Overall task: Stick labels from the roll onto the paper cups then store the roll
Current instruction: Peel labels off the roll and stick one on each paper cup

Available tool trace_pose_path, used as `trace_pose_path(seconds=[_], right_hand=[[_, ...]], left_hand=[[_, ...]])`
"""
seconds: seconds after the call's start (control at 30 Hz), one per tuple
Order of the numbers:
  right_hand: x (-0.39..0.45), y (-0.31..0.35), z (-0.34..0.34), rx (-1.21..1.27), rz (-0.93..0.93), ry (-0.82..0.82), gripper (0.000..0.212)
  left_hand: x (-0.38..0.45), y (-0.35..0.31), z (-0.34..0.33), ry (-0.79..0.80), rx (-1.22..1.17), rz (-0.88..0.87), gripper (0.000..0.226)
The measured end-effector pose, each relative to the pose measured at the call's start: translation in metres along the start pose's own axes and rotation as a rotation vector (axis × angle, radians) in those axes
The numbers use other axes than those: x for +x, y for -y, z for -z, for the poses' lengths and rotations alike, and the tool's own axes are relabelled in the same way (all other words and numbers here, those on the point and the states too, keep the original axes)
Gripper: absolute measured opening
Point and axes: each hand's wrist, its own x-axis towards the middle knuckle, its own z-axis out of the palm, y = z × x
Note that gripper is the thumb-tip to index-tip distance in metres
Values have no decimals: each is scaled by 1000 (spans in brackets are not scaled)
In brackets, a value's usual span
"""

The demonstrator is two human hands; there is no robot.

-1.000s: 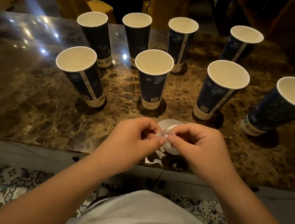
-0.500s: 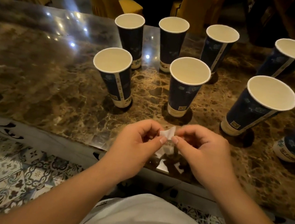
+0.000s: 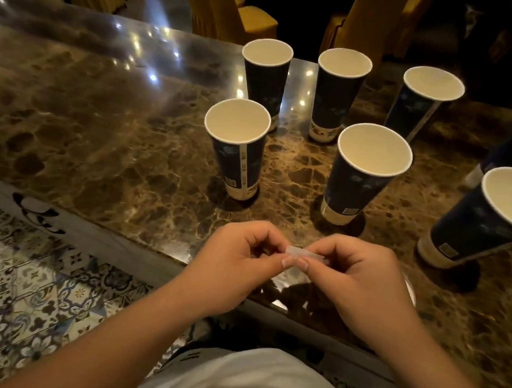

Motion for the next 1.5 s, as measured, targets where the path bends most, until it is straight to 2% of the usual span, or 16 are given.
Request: trace_pose_path(seconds=[0.07, 0.17, 0.5, 0.67, 0.73, 0.8, 0.83, 0.9, 0.93, 1.0, 1.13, 1.2, 1.3, 1.43, 1.5], right_hand=[[1, -2, -4, -64, -8, -66, 7], [4, -1, -10, -116, -18, -133, 10], [18, 0, -15, -158, -32, -118, 13], [20, 4, -25, -226, 84, -174, 12], [21, 4, -24, -203, 92, -198, 12], [22, 3, -21, -192, 90, -208, 13], [22, 3, -20, -194, 87, -208, 13], [21, 3, -20, -201, 81, -208, 14], [20, 3, -20, -204, 81, -208, 14], [19, 4, -21, -224, 87, -205, 15], [17, 7, -18, -243, 106, -223, 15], [17, 9, -15, -216, 102, -240, 13], [16, 14, -10, -108, 42, -244, 6], [14, 20, -9, 20, -42, -185, 7], [12, 22, -10, 71, -69, -162, 7]], left_hand=[[1, -1, -2, -53, 1, 19, 1], [5, -1, -1, -87, 9, 22, 1], [11, 7, 11, -157, -17, 63, 6], [18, 18, 13, -391, -152, 127, 9], [26, 29, 19, -555, -154, 149, 19], [38, 43, 29, -663, -59, 168, 46], [46, 48, 35, -667, 6, 172, 65], [64, 58, 44, -615, 99, 152, 101], [73, 62, 46, -583, 134, 139, 110], [88, 65, 47, -534, 148, 133, 114], [97, 59, 46, -533, 29, 98, 78], [90, 52, 47, -525, -4, 111, 66], [67, 45, 45, -385, -228, 131, 48], [31, 26, 28, -215, -589, 162, 48], [19, 16, 18, -156, -660, 187, 52]])
